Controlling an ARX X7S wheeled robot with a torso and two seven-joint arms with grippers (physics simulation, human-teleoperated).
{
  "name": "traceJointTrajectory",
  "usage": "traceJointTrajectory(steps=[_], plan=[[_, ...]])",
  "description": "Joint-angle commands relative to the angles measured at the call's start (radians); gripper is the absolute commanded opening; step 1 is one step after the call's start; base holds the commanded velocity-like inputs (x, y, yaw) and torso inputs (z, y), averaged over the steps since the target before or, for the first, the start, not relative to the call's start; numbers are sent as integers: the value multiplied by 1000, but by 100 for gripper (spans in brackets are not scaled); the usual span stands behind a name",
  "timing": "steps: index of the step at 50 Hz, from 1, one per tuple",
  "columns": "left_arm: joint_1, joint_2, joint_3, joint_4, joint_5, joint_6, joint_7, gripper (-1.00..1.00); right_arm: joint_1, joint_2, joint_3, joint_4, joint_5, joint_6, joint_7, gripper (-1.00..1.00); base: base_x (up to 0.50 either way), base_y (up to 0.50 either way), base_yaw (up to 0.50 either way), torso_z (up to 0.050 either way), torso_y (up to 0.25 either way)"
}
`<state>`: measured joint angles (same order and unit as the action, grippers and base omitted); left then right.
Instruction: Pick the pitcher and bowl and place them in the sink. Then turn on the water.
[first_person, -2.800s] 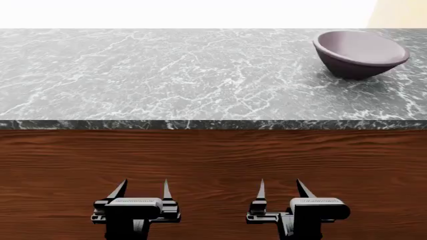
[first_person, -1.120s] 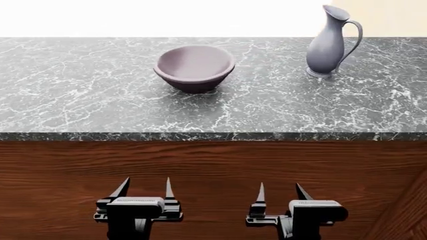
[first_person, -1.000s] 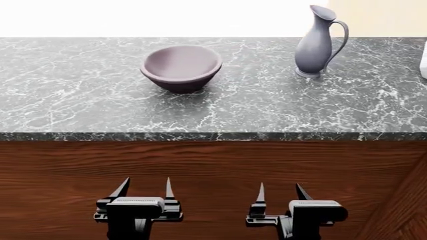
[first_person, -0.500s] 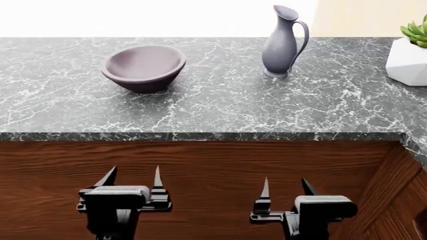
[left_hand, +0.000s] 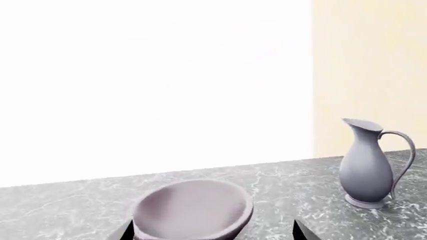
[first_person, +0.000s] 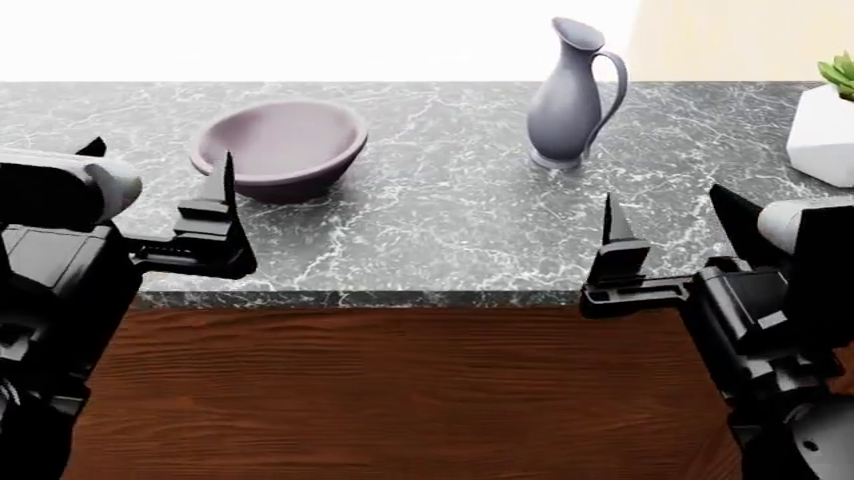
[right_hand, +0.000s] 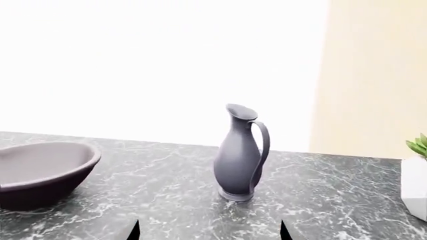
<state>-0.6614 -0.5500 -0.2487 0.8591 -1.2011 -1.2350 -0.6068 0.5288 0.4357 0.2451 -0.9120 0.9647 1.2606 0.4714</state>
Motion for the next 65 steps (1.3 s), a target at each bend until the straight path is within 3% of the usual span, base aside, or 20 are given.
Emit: traceJointTrajectory(steps=[1, 37, 52, 58, 65], plan=[[-248, -103, -51, 5, -324, -195, -193, 100, 240, 65, 172, -46, 442, 264, 207, 100, 500, -47, 0, 0, 0], [-249, -186, -41, -1, -342, -147, -196, 100, 242, 135, 122, 2, 521, 171, 281, 100, 500, -49, 0, 0, 0], [-246, -211, -46, 1, -370, -123, -214, 100, 405, 307, 14, 76, 902, 59, 581, 100, 167, -17, 0, 0, 1], [-248, -215, -41, -1, -371, -117, -217, 100, 451, 324, -21, 137, 919, 70, 530, 100, 0, 0, 0, 0, 0], [-249, -217, -31, -1, -369, -111, -219, 100, 455, 312, -34, 260, 831, 136, 369, 100, 0, 0, 0, 0, 0]])
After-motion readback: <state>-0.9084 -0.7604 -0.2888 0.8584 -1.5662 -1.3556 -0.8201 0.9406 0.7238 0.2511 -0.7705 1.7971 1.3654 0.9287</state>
